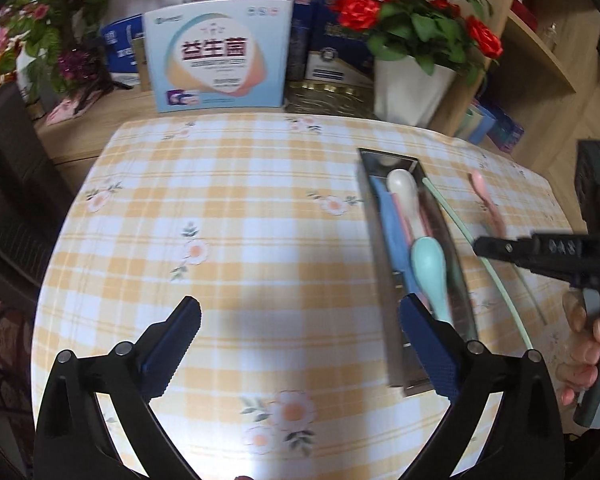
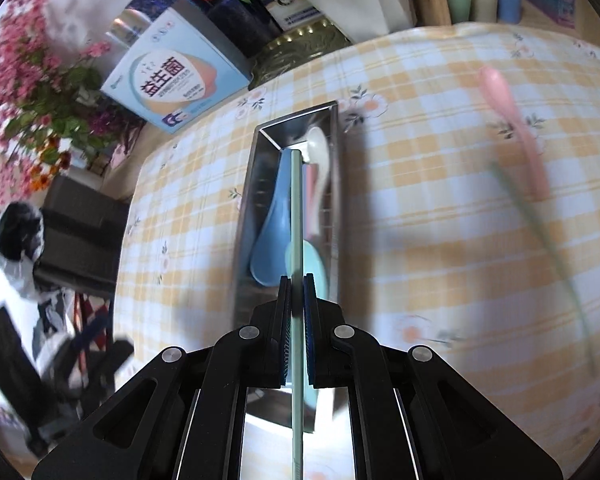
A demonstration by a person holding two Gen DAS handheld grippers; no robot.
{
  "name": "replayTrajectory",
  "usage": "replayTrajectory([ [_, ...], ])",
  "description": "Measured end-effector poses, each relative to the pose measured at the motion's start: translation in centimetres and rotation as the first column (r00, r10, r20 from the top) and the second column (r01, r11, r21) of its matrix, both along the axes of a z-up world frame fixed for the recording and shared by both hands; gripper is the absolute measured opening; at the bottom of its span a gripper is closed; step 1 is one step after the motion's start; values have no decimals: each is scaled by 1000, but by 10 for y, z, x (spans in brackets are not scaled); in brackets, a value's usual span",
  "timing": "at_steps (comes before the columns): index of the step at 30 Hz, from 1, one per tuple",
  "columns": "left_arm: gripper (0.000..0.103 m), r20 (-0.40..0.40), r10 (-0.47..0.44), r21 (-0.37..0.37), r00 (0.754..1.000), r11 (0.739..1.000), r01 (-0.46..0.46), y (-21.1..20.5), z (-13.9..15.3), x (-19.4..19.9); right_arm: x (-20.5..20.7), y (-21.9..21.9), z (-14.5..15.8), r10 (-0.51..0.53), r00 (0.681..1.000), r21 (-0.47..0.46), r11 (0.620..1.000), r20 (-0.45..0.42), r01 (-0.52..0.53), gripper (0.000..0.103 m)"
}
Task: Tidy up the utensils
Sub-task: 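Lower the green chopstick into the steel basket and open the right gripper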
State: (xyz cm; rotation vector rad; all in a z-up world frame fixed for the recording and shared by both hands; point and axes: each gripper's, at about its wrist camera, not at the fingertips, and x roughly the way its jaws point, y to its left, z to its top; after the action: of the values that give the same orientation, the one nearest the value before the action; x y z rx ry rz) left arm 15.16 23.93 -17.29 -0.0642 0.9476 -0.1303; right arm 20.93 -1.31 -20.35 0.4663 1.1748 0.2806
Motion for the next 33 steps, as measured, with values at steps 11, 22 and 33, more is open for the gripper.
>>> replayTrajectory([
  [11,97,-3,51,-42,999,998,-51,25,-15,-7,33,30,-31,-128,986,-31,992,-104,126,6],
  [22,97,-12,48,-57,999,997,-48,22,-20,-7,42,39,-44,-80,990,-28,997,-118,77,6],
  [33,97,-23,39,-42,999,998,-40,11,-18,-6,39,42,-46,-33,990,4,999,-138,34,8],
])
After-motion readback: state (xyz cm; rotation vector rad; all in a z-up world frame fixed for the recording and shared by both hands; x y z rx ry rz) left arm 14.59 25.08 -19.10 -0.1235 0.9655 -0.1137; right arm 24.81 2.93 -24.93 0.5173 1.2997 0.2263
